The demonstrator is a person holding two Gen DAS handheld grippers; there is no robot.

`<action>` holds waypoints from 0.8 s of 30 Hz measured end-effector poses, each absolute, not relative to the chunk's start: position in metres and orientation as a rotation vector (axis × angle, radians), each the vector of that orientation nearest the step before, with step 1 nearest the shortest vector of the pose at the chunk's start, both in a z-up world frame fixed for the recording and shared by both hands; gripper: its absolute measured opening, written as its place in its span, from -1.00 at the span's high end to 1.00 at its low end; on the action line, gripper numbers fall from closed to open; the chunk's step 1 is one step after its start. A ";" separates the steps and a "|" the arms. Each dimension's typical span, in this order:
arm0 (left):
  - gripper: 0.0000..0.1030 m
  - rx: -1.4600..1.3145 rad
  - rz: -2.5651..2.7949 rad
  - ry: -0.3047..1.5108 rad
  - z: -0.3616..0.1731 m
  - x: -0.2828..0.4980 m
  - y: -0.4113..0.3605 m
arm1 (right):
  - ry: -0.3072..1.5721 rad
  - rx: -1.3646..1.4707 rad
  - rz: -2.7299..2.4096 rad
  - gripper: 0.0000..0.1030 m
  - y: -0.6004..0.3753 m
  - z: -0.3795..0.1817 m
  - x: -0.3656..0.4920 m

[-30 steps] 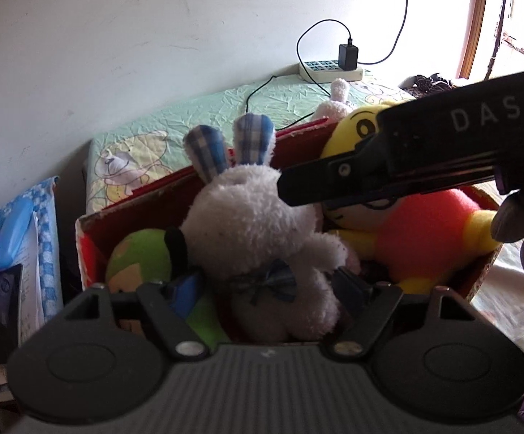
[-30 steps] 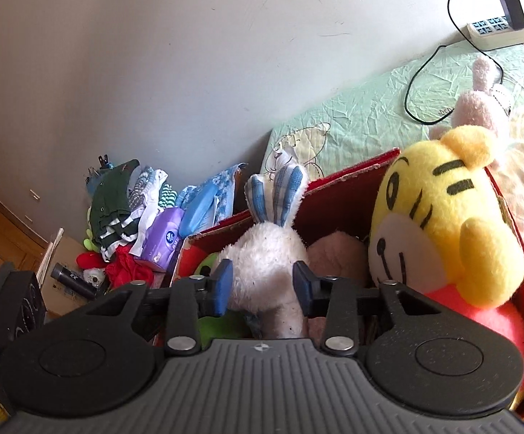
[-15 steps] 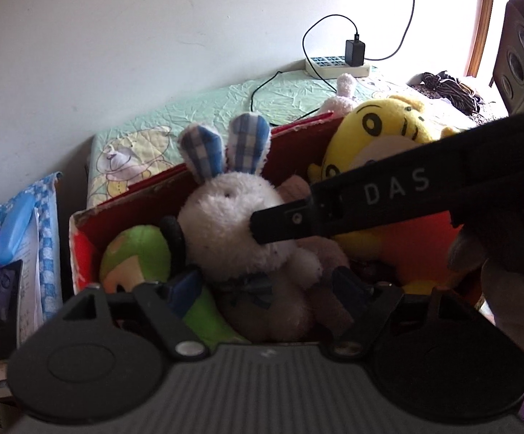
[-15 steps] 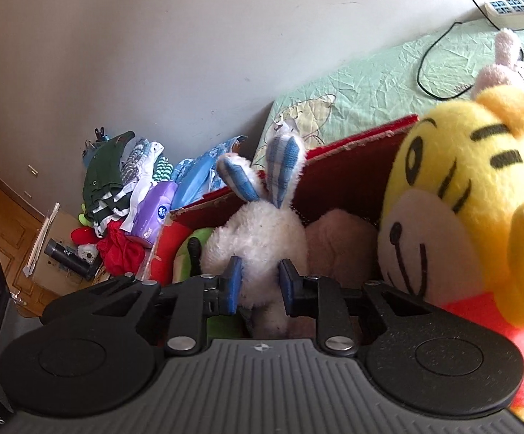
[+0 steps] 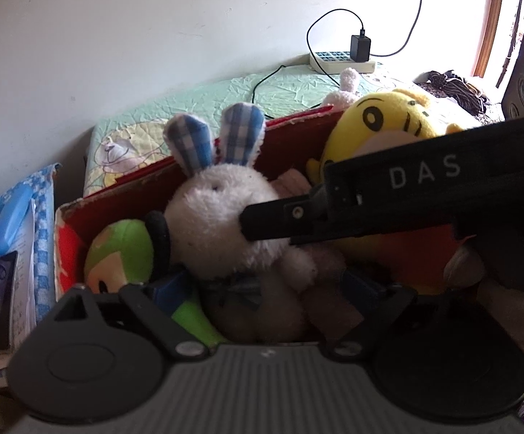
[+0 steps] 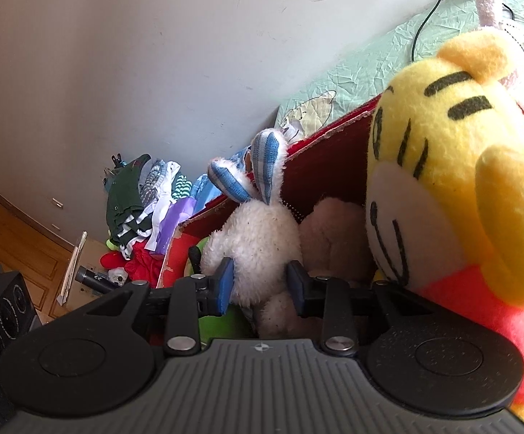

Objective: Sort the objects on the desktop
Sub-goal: 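Lower the bunny plush into the red box and open the right gripper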

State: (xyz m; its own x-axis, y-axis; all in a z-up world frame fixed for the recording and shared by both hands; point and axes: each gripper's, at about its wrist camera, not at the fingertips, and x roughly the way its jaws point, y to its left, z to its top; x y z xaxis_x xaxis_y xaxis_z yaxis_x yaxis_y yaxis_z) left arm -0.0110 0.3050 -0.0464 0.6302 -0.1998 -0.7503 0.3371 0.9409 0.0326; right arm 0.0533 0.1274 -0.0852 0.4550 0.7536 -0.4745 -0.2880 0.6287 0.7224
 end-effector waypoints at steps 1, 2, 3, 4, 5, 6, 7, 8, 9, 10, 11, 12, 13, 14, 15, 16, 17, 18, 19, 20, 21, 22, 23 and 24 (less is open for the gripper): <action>-0.86 0.180 -0.307 0.834 -0.048 -0.011 0.303 | 0.876 0.607 0.693 0.33 0.127 -0.085 0.053; -0.91 0.186 -0.303 0.832 -0.050 -0.011 0.301 | 0.875 0.606 0.692 0.33 0.127 -0.085 0.053; -0.92 0.192 -0.300 0.830 -0.051 -0.012 0.299 | 0.874 0.607 0.691 0.33 0.126 -0.085 0.054; -0.92 0.198 -0.294 0.831 -0.054 -0.011 0.297 | 0.874 0.608 0.690 0.33 0.126 -0.085 0.054; -0.92 0.203 -0.289 0.830 -0.055 -0.011 0.295 | 0.873 0.609 0.690 0.33 0.126 -0.085 0.054; -0.91 0.206 -0.286 0.828 -0.056 -0.012 0.294 | 0.872 0.609 0.690 0.33 0.126 -0.085 0.054; -0.91 0.202 -0.286 0.827 -0.056 -0.012 0.295 | 0.871 0.608 0.689 0.33 0.126 -0.085 0.054; -0.91 0.189 -0.288 0.824 -0.055 -0.012 0.297 | 0.871 0.608 0.689 0.33 0.126 -0.085 0.054; -0.91 0.175 -0.292 0.822 -0.055 -0.012 0.299 | 0.870 0.607 0.688 0.33 0.127 -0.084 0.054; -0.91 0.164 -0.294 0.820 -0.055 -0.012 0.301 | 0.871 0.608 0.689 0.33 0.127 -0.085 0.054; -0.91 0.154 -0.295 0.819 -0.055 -0.012 0.302 | 0.871 0.608 0.689 0.33 0.127 -0.085 0.054; -0.91 0.152 -0.294 0.818 -0.055 -0.012 0.301 | 0.872 0.608 0.689 0.33 0.127 -0.085 0.054; -0.91 0.153 -0.292 0.817 -0.055 -0.012 0.301 | 0.871 0.608 0.689 0.33 0.127 -0.085 0.054; -0.91 0.155 -0.290 0.815 -0.055 -0.012 0.301 | 0.871 0.608 0.689 0.33 0.128 -0.085 0.054; -0.92 0.156 -0.288 0.813 -0.055 -0.013 0.301 | 0.871 0.607 0.689 0.33 0.128 -0.085 0.055; -0.92 0.157 -0.286 0.811 -0.055 -0.013 0.300 | 0.872 0.608 0.689 0.33 0.128 -0.085 0.055; -0.92 0.157 -0.285 0.809 -0.055 -0.013 0.300 | 0.872 0.607 0.689 0.33 0.128 -0.085 0.055; -0.92 0.160 -0.284 0.808 -0.056 -0.014 0.300 | 0.872 0.607 0.688 0.33 0.128 -0.085 0.055; -0.91 0.167 -0.281 0.806 -0.056 -0.015 0.299 | 0.872 0.607 0.689 0.33 0.128 -0.085 0.055; -0.91 0.174 -0.279 0.805 -0.056 -0.015 0.298 | 0.872 0.607 0.689 0.33 0.128 -0.085 0.055; -0.91 0.173 -0.278 0.805 -0.056 -0.015 0.298 | 0.871 0.608 0.689 0.33 0.128 -0.085 0.055; -0.91 0.169 -0.278 0.804 -0.056 -0.014 0.298 | 0.871 0.607 0.688 0.33 0.129 -0.085 0.055; -0.91 0.164 -0.277 0.803 -0.056 -0.015 0.298 | 0.870 0.607 0.688 0.33 0.129 -0.085 0.055; -0.91 0.160 -0.277 0.801 -0.056 -0.015 0.299 | 0.867 0.606 0.689 0.33 0.129 -0.085 0.055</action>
